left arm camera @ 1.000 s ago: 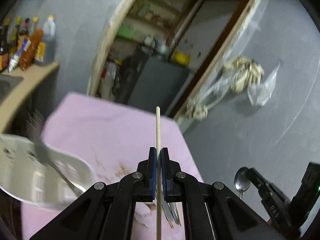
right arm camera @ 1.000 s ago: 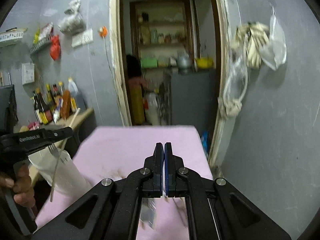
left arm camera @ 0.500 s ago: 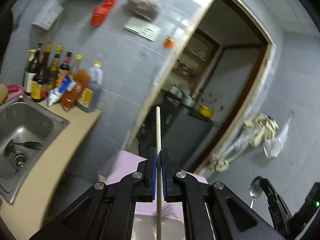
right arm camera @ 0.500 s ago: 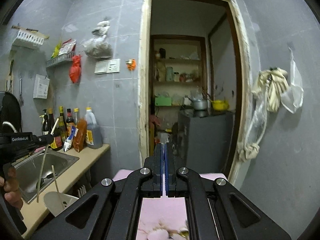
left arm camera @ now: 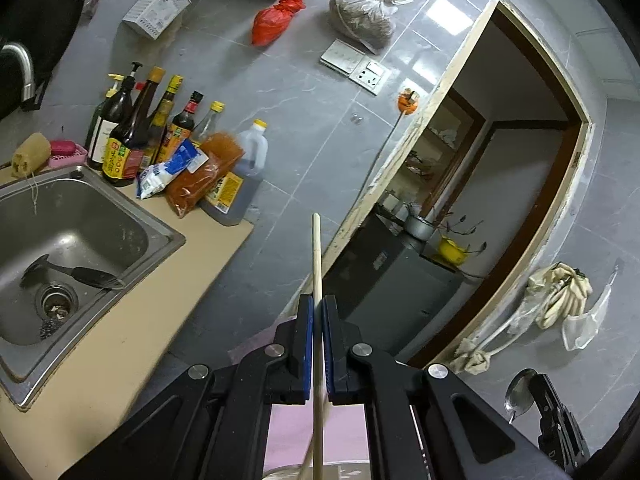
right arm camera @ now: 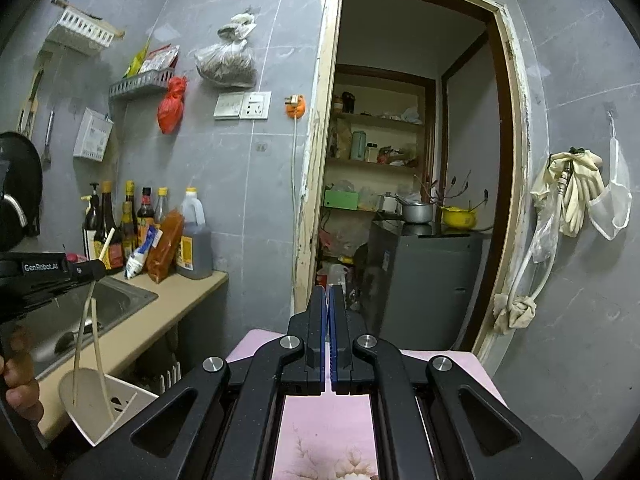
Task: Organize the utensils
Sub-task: 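Lift the chopstick with the left tool and drop it into the white caddy, then move both tools back over the remaining utensils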
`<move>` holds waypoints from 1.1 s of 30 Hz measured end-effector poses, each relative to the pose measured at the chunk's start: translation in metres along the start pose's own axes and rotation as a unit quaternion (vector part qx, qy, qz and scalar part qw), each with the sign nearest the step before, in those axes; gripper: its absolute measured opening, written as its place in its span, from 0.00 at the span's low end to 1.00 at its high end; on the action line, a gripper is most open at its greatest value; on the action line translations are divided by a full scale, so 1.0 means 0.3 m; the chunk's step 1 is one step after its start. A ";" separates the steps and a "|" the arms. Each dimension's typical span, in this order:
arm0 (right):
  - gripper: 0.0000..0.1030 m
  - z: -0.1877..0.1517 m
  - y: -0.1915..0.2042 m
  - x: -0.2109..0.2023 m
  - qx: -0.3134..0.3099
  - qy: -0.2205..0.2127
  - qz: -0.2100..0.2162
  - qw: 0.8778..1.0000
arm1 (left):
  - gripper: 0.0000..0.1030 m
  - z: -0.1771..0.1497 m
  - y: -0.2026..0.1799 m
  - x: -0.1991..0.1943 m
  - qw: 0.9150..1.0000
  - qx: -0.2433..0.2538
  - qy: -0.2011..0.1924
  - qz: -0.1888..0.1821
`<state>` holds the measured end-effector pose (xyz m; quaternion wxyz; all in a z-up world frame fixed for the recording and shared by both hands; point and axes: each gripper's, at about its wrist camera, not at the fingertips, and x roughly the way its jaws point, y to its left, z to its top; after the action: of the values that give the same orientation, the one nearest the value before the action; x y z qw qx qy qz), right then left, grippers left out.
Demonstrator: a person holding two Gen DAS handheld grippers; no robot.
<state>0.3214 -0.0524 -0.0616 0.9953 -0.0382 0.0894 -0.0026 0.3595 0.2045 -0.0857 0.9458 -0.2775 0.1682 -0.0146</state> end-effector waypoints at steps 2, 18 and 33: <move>0.02 -0.014 0.020 0.011 -0.010 -0.002 -0.002 1.000 | 0.05 -0.017 0.008 0.011 1.000 -0.005 0.001 0.001; 0.02 -0.081 0.050 0.022 -0.017 0.020 0.034 0.999 | 0.05 -0.104 -0.011 -0.015 0.997 0.064 -0.008 0.041; 0.45 -0.062 -0.110 -0.064 0.034 0.044 0.043 0.998 | 0.31 -0.114 -0.071 -0.102 0.995 0.085 0.026 0.048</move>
<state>0.2993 -0.0864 -0.0739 0.9903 -0.0003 0.1343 0.0352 0.3208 0.1725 -0.0921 0.9609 -0.1874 0.2037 0.0090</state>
